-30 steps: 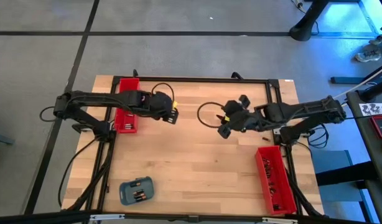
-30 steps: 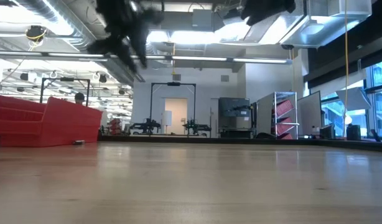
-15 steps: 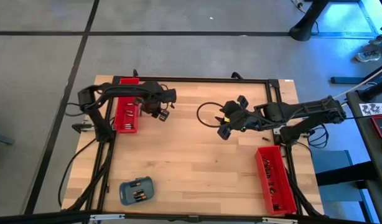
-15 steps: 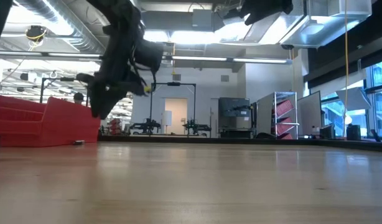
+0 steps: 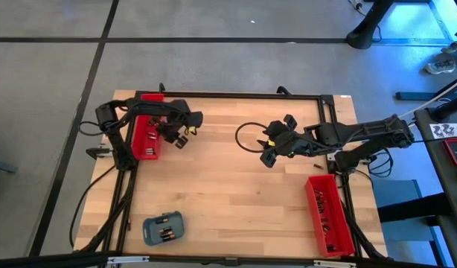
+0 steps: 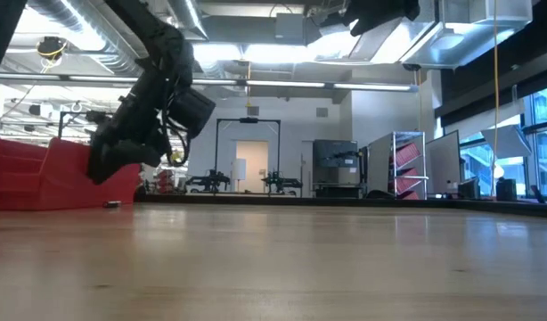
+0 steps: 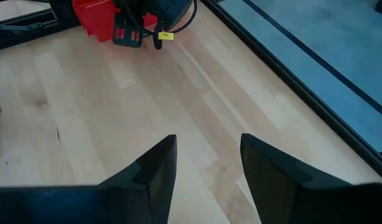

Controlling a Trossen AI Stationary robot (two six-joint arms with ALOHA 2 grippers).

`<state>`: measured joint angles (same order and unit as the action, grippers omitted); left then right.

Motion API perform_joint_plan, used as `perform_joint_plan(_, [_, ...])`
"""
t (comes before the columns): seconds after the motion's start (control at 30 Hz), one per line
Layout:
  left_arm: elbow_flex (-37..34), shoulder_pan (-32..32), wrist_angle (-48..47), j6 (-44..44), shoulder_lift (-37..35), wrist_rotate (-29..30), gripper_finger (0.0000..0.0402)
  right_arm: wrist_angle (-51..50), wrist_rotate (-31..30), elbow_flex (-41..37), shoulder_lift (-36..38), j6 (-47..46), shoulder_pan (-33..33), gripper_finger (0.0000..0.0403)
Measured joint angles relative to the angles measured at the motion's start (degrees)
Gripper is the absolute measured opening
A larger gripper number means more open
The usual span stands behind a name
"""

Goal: Sort batteries
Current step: Put the small black battery into the bottom red bin

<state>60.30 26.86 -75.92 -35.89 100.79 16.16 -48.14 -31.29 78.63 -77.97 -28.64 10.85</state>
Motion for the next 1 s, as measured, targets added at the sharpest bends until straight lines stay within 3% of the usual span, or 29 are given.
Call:
perform_joint_plan(0.23, [-0.99,-0.04,1.74,-1.09,-0.02,0.41,0.0116,0.00,0.04,0.00,0.00,0.00,0.00,0.0179])
perform_joint_plan(0.47, [-0.99,0.99,9.37,-1.87,-0.02,0.01,0.0121,0.00,0.04,0.00,0.00,0.02,0.00,0.0179])
perform_joint_plan(0.6, [-0.99,2.76,10.70,-3.05,-0.02,-0.49,0.0150,0.00,0.04,0.00,0.00,0.01,0.00,0.0179])
perform_joint_plan(0.83, [-0.99,7.07,14.99,-1.59,-0.02,-7.03,0.0215,0.00,0.04,0.00,0.00,0.01,0.00,0.0179])
perform_joint_plan(1.0, [-0.99,9.47,14.87,-1.84,-0.02,-7.18,0.0227,0.00,0.07,0.00,0.00,0.00,0.00,0.0179])
